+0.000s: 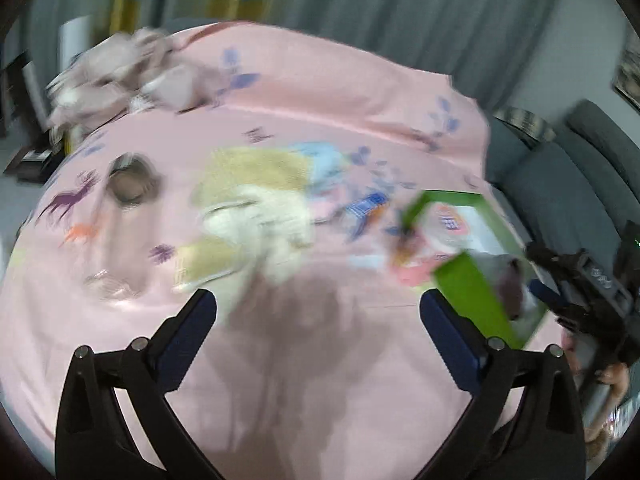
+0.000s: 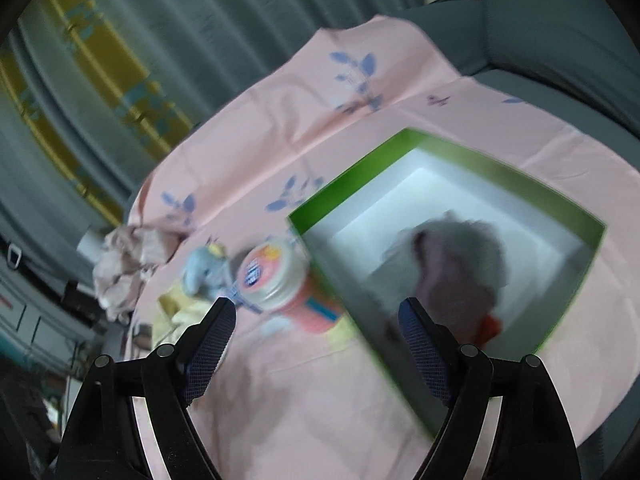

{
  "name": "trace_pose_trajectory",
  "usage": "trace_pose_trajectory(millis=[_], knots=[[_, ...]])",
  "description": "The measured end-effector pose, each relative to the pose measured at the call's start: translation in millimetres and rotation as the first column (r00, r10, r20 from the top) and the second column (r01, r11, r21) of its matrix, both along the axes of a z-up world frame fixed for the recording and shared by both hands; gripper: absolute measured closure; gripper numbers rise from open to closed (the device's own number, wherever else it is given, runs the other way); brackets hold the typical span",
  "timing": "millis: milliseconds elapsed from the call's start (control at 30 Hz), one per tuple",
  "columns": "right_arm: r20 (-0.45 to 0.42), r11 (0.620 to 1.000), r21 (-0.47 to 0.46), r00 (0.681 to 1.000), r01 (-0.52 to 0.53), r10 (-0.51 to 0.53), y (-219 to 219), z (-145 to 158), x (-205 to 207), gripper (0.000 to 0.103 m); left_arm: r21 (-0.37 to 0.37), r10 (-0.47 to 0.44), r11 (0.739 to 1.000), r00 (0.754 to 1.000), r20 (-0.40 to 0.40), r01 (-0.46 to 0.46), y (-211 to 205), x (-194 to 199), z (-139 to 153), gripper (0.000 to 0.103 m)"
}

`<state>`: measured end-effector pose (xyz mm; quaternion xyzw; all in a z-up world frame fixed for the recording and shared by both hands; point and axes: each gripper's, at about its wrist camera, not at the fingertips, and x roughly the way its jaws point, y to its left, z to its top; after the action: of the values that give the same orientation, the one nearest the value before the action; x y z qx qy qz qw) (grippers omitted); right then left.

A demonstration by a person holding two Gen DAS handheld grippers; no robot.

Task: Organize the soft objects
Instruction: 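Withdraw the right gripper from the box toward the cream towel, then grasp the cream-and-yellow towel with the right gripper and lift it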

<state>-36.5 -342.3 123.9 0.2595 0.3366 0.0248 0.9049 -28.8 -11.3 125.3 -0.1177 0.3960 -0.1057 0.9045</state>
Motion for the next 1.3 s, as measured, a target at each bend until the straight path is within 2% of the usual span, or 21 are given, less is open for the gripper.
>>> trace_pose_trajectory(millis=[167, 333, 500, 600, 700, 933, 967, 1033, 1067, 1100, 1167, 1300], knots=[[-0.019, 0.992, 0.003, 0.992, -0.125, 0.125, 51, -7, -3, 0.019, 0.017, 0.098, 0.995, 0.994, -0.045, -0.097, 43, -4, -24, 0.002], [-0.087, 0.968, -0.016, 0.965, -0.252, 0.249, 109, -14, 11, 0.019, -0.041, 0.127, 0.99, 0.987, -0.101, -0.132, 70, -6, -42, 0.002], [-0.138, 0.937, 0.002, 0.928, -0.35, 0.347, 169, -17, 45, 0.019, -0.048, 0.145, 0.987, 0.983, -0.112, -0.151, 79, -10, -47, 0.002], [-0.202, 0.922, -0.051, 0.908, -0.384, 0.367, 208, -26, 61, 0.019, -0.068, 0.143, 0.986, 0.983, -0.115, -0.151, 91, -13, -47, 0.002], [-0.229, 0.906, -0.037, 0.886, -0.422, 0.404, 234, -37, 77, 0.019, -0.082, 0.148, 0.984, 0.982, -0.121, -0.158, 104, -17, -49, 0.002], [-0.31, 0.917, -0.103, 0.888, -0.386, 0.339, 273, -60, 127, 0.019, -0.135, 0.137, 0.978, 0.974, -0.18, -0.162, 120, -16, -59, 0.002], [-0.316, 0.921, -0.11, 0.892, -0.374, 0.324, 274, -64, 133, 0.023, -0.15, 0.133, 0.975, 0.973, -0.19, -0.163, 123, -15, -59, 0.002], [-0.321, 0.927, -0.103, 0.894, -0.36, 0.312, 272, -72, 139, 0.049, -0.179, 0.121, 0.971, 0.973, -0.197, -0.157, 126, -14, -60, 0.002], [-0.323, 0.926, -0.087, 0.89, -0.367, 0.322, 271, -75, 140, 0.071, -0.181, 0.115, 0.972, 0.974, -0.197, -0.151, 126, -13, -59, 0.002], [-0.312, 0.926, -0.058, 0.888, -0.372, 0.337, 268, -76, 137, 0.079, -0.179, 0.11, 0.973, 0.974, -0.196, -0.146, 126, -13, -59, 0.002], [-0.293, 0.93, -0.061, 0.897, -0.363, 0.331, 262, -71, 130, 0.085, -0.171, 0.106, 0.975, 0.974, -0.202, -0.141, 127, -11, -60, 0.002], [-0.238, 0.924, -0.08, 0.907, -0.374, 0.346, 242, -46, 98, 0.086, -0.184, 0.07, 0.976, 0.972, -0.224, -0.113, 124, -9, -62, 0.002]])
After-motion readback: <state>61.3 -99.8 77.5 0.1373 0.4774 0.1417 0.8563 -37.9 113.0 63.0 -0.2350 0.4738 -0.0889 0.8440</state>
